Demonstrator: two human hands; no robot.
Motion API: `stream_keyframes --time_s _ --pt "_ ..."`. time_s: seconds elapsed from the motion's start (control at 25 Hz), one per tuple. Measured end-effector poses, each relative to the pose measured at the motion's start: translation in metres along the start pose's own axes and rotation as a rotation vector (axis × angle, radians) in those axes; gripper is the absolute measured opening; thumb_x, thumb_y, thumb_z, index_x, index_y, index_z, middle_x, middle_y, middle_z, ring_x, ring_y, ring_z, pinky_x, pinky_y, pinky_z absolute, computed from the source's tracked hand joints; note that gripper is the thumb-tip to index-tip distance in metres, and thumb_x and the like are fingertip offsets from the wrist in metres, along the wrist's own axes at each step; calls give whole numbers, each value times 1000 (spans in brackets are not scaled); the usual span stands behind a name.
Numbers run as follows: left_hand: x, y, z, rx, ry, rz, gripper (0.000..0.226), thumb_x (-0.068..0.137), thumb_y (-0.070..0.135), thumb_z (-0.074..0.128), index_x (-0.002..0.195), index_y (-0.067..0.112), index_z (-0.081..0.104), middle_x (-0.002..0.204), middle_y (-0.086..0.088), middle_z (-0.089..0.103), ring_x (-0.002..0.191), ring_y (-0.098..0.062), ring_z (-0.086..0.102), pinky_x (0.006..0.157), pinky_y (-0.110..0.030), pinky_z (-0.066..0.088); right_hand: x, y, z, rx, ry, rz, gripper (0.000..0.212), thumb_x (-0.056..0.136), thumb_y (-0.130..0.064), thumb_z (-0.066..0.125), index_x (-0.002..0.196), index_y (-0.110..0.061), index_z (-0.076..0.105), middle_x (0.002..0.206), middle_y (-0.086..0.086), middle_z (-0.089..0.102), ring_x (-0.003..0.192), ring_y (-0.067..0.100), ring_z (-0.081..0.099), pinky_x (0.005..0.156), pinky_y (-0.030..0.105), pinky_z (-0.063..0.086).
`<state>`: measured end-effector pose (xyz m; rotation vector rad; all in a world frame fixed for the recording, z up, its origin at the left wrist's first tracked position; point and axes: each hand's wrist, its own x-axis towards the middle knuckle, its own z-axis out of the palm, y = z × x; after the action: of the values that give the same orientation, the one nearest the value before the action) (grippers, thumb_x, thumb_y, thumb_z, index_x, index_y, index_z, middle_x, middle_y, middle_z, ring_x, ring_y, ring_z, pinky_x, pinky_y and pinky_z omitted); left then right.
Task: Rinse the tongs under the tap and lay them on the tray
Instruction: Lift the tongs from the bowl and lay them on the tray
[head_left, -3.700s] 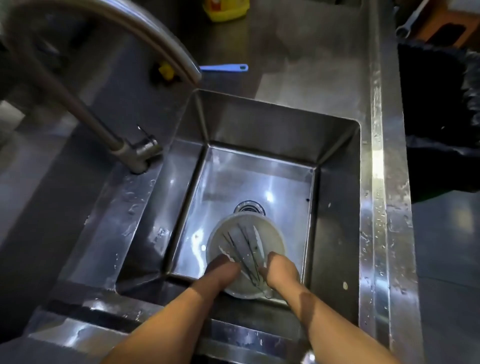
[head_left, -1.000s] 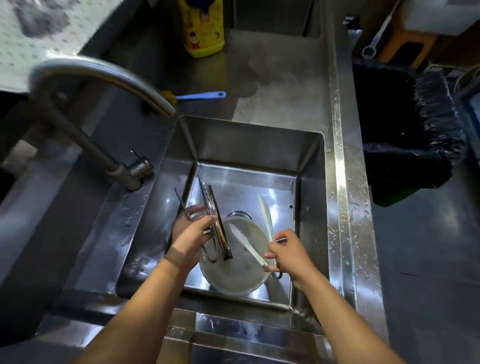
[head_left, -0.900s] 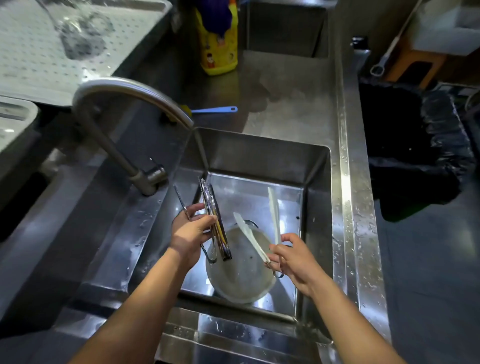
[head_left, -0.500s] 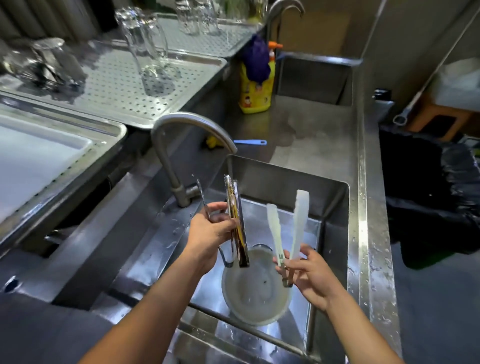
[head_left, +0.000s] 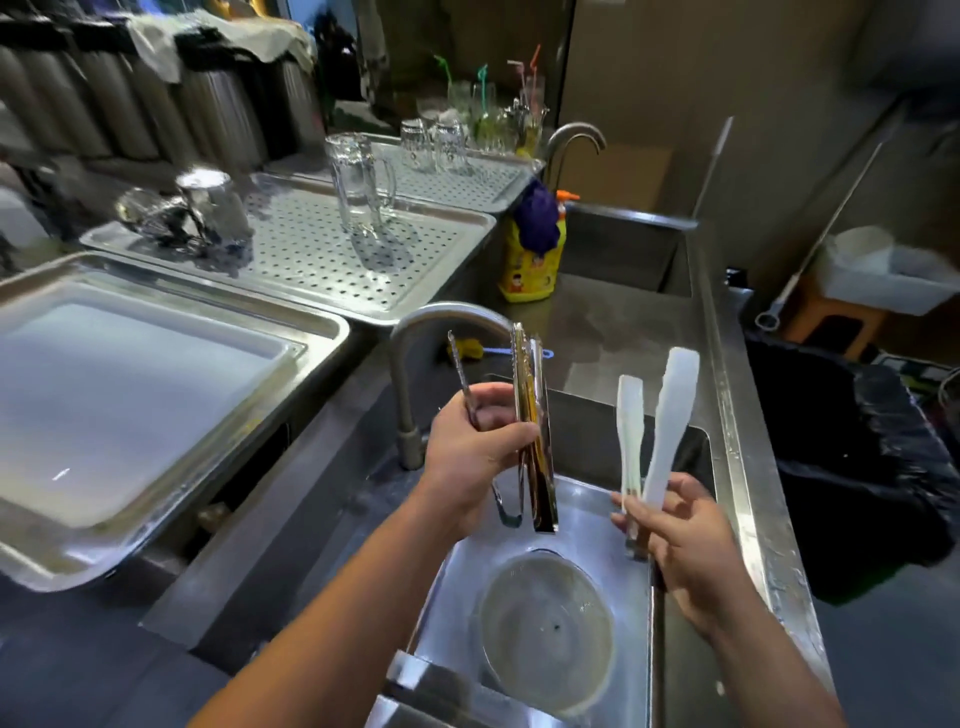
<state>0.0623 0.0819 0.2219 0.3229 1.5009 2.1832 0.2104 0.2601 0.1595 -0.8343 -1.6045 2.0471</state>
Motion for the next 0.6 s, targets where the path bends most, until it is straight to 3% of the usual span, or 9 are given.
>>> stream_keyframes --time_s 0.2,0.32,0.48,0.6 --pt "-18 81 -35 -4 39 145 38 72 -13 73 100 11 63 67 1 69 61 -19 67 53 -30 54 -29 -45 69 -112 -69 -228 23 77 -14 83 93 -20 67 95 14 75 86 34 74 70 41 56" --pt "-34 133 -75 -12 126 198 38 74 -14 72 97 14 62 72 -6 69 58 -18 67 51 -28 52 -53 -66 123 -163 -142 -317 28 82 -15 80 106 -26 69 102 5 76 89 28 76 66 30 57" --pt "-58 190 -145 19 176 219 41 74 -13 73 105 12 60 89 -20 64 63 -23 67 64 -39 53 -92 -82 200 -187 -277 -403 31 78 -30 74 108 -35 71 102 0 77 88 19 76 68 27 61" --pt "-65 216 -204 48 256 207 42 75 -10 72 109 12 60 89 -18 67 62 -22 68 61 -37 57 -107 -82 256 -184 -375 -404 27 80 -34 69 105 -26 72 95 5 76 85 18 74 65 21 59"
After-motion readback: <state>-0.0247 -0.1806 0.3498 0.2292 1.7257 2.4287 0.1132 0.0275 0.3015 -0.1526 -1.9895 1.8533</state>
